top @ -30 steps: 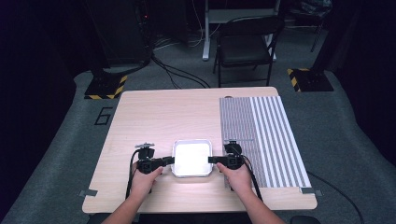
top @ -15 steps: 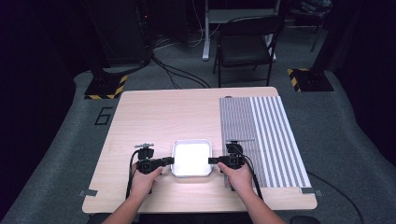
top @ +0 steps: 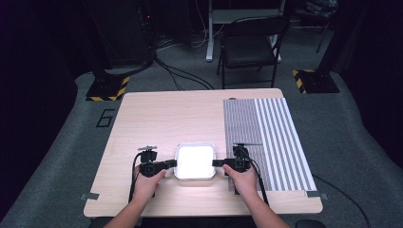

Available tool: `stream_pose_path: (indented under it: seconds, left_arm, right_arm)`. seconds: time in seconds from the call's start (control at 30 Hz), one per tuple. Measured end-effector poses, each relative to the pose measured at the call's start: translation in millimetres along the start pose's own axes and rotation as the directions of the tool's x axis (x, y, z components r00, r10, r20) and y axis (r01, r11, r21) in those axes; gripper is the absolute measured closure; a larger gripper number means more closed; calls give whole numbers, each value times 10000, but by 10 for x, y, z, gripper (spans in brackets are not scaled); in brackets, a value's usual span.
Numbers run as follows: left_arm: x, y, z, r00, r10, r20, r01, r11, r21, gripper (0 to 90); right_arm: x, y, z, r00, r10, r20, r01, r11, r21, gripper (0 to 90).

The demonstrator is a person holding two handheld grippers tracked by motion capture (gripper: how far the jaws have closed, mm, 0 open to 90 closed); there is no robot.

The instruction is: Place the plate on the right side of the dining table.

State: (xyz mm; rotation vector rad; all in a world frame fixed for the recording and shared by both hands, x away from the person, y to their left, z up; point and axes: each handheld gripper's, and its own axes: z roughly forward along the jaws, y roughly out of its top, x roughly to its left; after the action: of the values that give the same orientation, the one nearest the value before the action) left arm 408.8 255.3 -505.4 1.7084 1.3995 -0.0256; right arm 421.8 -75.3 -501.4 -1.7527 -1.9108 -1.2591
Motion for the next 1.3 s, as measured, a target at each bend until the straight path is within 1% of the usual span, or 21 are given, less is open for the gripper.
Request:
stream_pose_path:
  seconds: [0.17, 0.2, 0.23, 0.33, 0.4, 0.43, 0.47, 0.53, 0.63, 0.7, 0.8, 0.87, 0.9, 0.93, 0.97, 1.03, 1.1, 1.13, 1.23, 1.27, 1.3]
  left_arm:
    - [6, 3, -4, 10000, 75, -5, -75, 10000, 61, 801]
    - [-2, -1, 0, 10000, 4, -23, -4, 10000, 9, 801]
    - [4, 1, -1, 9999, 112, -21, -112, 9999, 28, 801]
    - [-9, -2, 5, 10000, 65, 64, -65, 10000, 36, 801]
    - [-9, -2, 5, 9997, 218, 67, -218, 9997, 57, 801]
    - [-11, -2, 5, 9997, 218, 67, -219, 9997, 63, 801]
    - [-12, -2, 6, 9997, 228, 105, -228, 9997, 66, 800]
    - [-15, -2, 6, 9998, 190, 87, -190, 9998, 10, 800]
    - [-22, -1, -4, 9997, 127, 185, -128, 9999, 6, 800]
    - [-17, 0, -2, 9996, 200, 190, -201, 9998, 23, 800]
    - [-22, -3, 9, 9995, 171, 280, -174, 9998, 87, 800]
    - [-33, -11, 26, 9991, 185, 369, -191, 9997, 167, 800]
    - [-35, -12, 34, 9988, 269, 411, -277, 9994, 205, 800]
    - [-44, -15, 44, 9987, 214, 456, -225, 9995, 229, 800]
    - [-44, -15, 54, 9985, 287, 468, -298, 9993, 228, 799]
    - [-59, -19, 71, 9985, 282, 477, -294, 9993, 233, 794]
    - [-65, -21, 77, 9980, 433, 457, -445, 9987, 266, 792]
    - [-71, -23, 79, 9982, 377, 465, -389, 9989, 270, 792]
    - [-66, -24, 80, 9980, 428, 473, -441, 9987, 261, 792]
    - [-67, -24, 82, 9980, 437, 466, -449, 9987, 259, 791]
    - [-70, -25, 83, 9980, 444, 454, -456, 9986, 258, 791]
  right_arm:
    - [17, -4, -26, 10000, -3, -78, 3, 10000, -56, 743]
    - [17, -5, -31, 9999, -54, -88, 53, 10000, -84, 744]
    - [21, -7, -36, 9999, -78, -103, 77, 9999, -93, 744]
    - [33, -14, -53, 9999, -104, -36, 104, 9999, -112, 744]
    - [27, -13, -69, 9998, -167, -59, 166, 9997, -195, 745]
    - [28, -12, -79, 9998, -193, -77, 192, 9996, -218, 745]
    - [39, -13, -89, 9999, -78, -87, 76, 9998, -196, 745]
    - [38, -13, -97, 9997, -224, -70, 222, 9995, -232, 746]
    - [44, -14, -103, 9996, -260, -71, 258, 9992, -298, 747]
    - [44, -11, -109, 9997, -238, -82, 235, 9993, -297, 748]
    - [49, -9, -125, 9997, -226, -92, 223, 9992, -332, 749]
    - [51, -10, -140, 9995, -302, -43, 301, 9989, -368, 749]
    - [56, -14, -148, 9996, -275, 31, 276, 9989, -374, 748]
    - [51, -17, -151, 9993, -380, 61, 382, 9984, -405, 746]
    - [51, -20, -152, 9990, -429, 125, 433, 9984, -373, 741]
    - [49, -32, -140, 9973, -578, 461, 592, 9979, -278, 732]
    - [44, -43, -120, 9954, -661, 699, 684, 9972, -306, 738]
    - [47, -47, -112, 9944, -716, 776, 739, 9969, -268, 748]
    - [68, -57, -89, 9890, -892, 1182, 935, 9951, -316, 776]
    - [73, -57, -81, 9865, -1020, 1282, 1068, 9938, -318, 782]
    - [86, -59, -76, 9850, -1021, 1393, 1066, 9940, -253, 784]
